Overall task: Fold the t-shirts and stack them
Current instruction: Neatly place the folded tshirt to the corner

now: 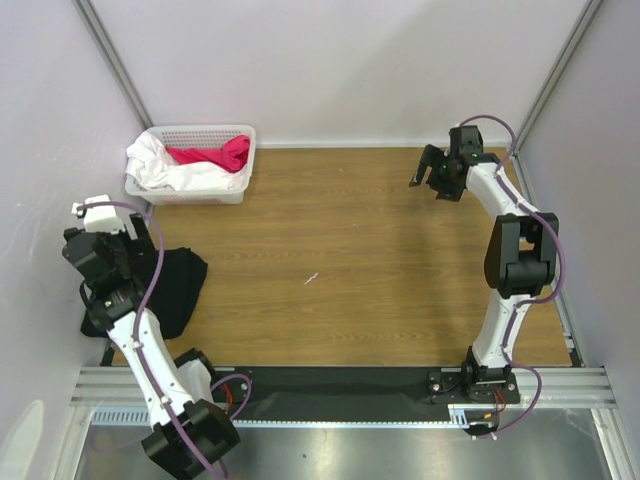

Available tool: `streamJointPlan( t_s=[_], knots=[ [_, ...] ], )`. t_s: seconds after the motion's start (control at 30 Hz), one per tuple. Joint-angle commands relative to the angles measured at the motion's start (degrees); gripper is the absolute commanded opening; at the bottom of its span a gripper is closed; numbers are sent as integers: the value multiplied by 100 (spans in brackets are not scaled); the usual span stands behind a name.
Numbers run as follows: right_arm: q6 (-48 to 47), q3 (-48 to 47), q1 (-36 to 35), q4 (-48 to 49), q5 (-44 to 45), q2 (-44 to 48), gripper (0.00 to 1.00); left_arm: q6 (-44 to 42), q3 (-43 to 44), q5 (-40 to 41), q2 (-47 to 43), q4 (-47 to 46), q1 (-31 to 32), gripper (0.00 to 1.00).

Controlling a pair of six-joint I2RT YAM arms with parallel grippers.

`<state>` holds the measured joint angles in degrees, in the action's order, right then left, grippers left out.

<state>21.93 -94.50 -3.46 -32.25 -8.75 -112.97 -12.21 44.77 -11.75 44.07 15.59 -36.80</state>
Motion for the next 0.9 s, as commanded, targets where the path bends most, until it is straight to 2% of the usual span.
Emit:
streamJointPlan(
  t_s=[0.0, 0.2, 0.3, 0.43, 0.6, 0.73, 0.87],
  knots=[
    [-110, 201, 126, 393, 5, 819, 90, 1185, -195, -548, 83, 506, 32, 95],
    [12, 1327, 276, 982, 14, 1909, 93, 2432, -645, -531, 470, -20, 93, 94],
    [153, 1820, 450, 1168, -91, 2147, 93, 3231, -1128, -74, 567, -626, 339, 93],
    [180, 1988, 548, 1107, -188, 2288, 93, 3488, -1471, 804, 900, -936, 1093, 93],
    [66, 1909, 619, 1011, -232, 2411, 93, 3830, -1716, 1499, 1323, -979, 1333, 92],
    [-5, 1786, 663, 914, -241, 2420, 93, 4059, -1823, 1597, 1419, -1059, 1420, 91],
    [-49, 1654, 715, 887, -293, 2394, 94, 3946, -1499, 1798, 1289, -655, 1745, 89]
  ],
)
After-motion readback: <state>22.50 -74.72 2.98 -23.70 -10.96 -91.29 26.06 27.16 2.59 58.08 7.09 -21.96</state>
